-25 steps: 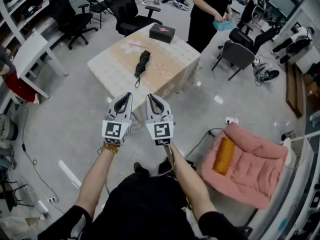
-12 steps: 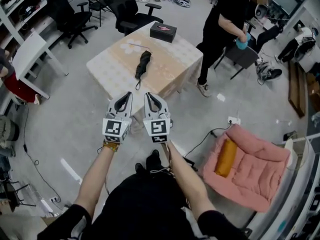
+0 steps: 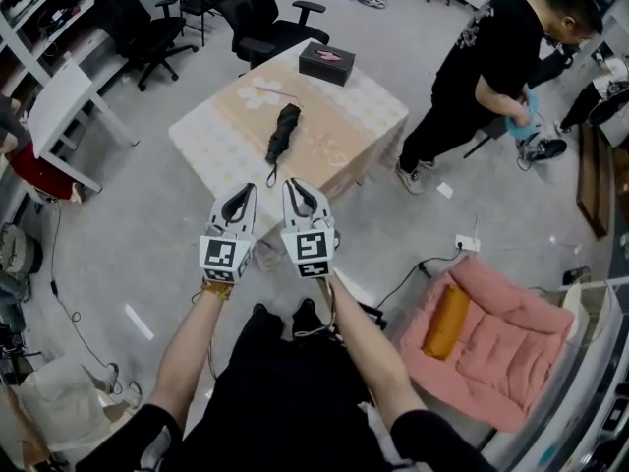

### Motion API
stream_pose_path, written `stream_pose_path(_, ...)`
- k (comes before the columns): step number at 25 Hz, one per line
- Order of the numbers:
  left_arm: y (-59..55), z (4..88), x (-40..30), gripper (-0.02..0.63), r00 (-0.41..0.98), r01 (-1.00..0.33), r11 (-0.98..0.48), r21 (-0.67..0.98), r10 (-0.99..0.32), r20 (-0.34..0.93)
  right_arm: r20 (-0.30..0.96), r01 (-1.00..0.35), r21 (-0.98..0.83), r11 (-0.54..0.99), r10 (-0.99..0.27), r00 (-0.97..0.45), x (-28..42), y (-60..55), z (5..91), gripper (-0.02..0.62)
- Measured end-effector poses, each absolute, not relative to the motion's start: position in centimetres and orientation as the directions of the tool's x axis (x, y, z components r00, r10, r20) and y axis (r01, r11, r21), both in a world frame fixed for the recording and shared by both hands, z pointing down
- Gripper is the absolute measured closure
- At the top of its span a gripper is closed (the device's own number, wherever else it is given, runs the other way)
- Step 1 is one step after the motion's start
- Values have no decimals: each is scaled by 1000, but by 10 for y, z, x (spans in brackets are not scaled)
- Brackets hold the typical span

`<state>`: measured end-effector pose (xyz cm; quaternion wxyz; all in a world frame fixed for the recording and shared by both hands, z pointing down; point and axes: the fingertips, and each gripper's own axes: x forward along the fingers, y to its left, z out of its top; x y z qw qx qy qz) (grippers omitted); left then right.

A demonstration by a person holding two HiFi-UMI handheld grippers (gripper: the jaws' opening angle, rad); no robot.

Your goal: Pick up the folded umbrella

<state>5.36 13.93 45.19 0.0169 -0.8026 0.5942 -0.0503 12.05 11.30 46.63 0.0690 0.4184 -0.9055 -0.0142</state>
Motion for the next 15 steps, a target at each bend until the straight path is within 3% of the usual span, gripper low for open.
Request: stream_pose_path(15, 39, 487, -27, 592, 408, -908, -415, -62, -908, 98, 207, -833, 84, 547, -827, -522, 45, 23, 505, 577)
